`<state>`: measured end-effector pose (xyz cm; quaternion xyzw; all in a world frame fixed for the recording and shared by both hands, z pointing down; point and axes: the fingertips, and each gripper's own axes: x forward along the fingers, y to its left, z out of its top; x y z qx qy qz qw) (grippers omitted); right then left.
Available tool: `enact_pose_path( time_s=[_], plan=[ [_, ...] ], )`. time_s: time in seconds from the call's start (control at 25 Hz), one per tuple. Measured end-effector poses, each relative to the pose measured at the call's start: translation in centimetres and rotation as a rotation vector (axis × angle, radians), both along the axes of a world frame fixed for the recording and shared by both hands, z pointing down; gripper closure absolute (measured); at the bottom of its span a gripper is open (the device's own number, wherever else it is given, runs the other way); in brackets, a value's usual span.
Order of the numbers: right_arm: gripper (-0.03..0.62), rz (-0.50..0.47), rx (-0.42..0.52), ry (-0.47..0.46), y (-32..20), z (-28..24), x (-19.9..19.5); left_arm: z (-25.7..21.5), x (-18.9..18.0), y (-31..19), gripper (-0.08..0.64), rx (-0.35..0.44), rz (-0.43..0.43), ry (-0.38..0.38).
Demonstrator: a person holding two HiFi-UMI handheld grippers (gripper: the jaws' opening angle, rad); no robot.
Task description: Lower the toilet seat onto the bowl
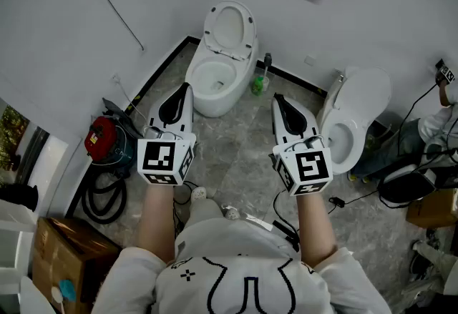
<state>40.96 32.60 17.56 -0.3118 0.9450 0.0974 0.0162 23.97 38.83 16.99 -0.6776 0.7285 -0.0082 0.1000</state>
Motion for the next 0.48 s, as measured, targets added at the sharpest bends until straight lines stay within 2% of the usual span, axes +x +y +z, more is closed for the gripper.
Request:
enact_pose_path(
  time_s=[0.2, 0.48],
  plan=[
    [0.566, 0.01, 0.004, -0.009, -1.0, -0.4, -0.3, 0.0, -0.2, -1.0, 0.551, 0.002, 0.004, -0.012],
    [0.566, 0.026, -0.011, -0.013, -4.0, 0.5, -1.8, 0.5, -2.9, -3.6, 0.551, 0.01, -0.012, 0.013]
  ],
)
